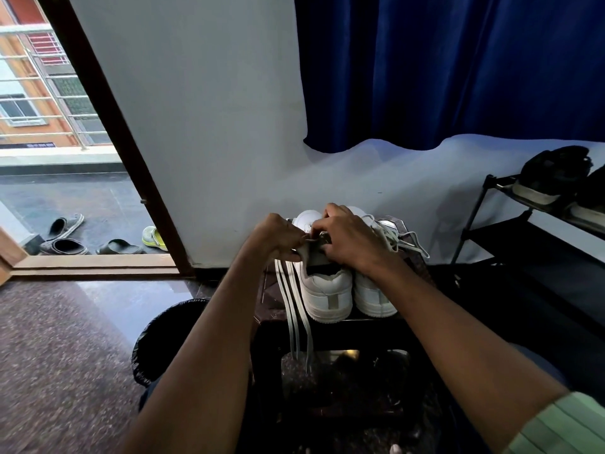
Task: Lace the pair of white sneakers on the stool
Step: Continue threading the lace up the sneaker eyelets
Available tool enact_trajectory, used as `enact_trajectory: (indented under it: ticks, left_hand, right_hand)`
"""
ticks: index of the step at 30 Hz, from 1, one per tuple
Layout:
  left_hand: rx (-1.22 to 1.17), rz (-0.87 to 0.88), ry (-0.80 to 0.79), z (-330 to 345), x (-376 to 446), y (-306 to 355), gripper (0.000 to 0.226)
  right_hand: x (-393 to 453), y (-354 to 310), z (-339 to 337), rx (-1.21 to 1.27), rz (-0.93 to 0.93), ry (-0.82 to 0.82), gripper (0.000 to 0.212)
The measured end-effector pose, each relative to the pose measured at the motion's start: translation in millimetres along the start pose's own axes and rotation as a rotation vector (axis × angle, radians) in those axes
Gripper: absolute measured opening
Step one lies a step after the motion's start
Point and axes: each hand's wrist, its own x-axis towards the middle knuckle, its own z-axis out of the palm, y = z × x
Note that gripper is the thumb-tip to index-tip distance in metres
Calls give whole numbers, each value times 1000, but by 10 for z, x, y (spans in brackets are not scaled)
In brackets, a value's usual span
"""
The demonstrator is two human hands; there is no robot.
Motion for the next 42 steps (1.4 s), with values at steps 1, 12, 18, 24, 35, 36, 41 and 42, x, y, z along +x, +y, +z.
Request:
enact_trajectory:
  ticks: [1,12,18,24,35,36,41,42]
  left_hand:
    - [2,11,1,5,1,6,8]
    - [34,-4,19,43,12,19,27]
    - [91,-26,-9,21,-91,95,23]
    - [51,-49,14,37,-48,80,23]
    - [140,-16,-23,22,-47,83,16]
    - [140,-24,-16,25,-51,83,16]
    - [114,-3,-35,27,-25,55,10]
    - [84,13,-30,36,-13,25,10]
  right_hand:
    - [16,3,10,25,2,-2,18]
    - [37,48,-259,381,285,99,21]
    - [53,-36,-387,1446,369,169,24]
    - [11,-61,-279,105,181,-8,29]
    - [34,-155,-361,1189,326,125,17]
    - [22,-136,-363,910,303,111,10]
    - [-21,-111,-290,16,174,-53,24]
    - [-20,-110,-267,39,161,-41,18]
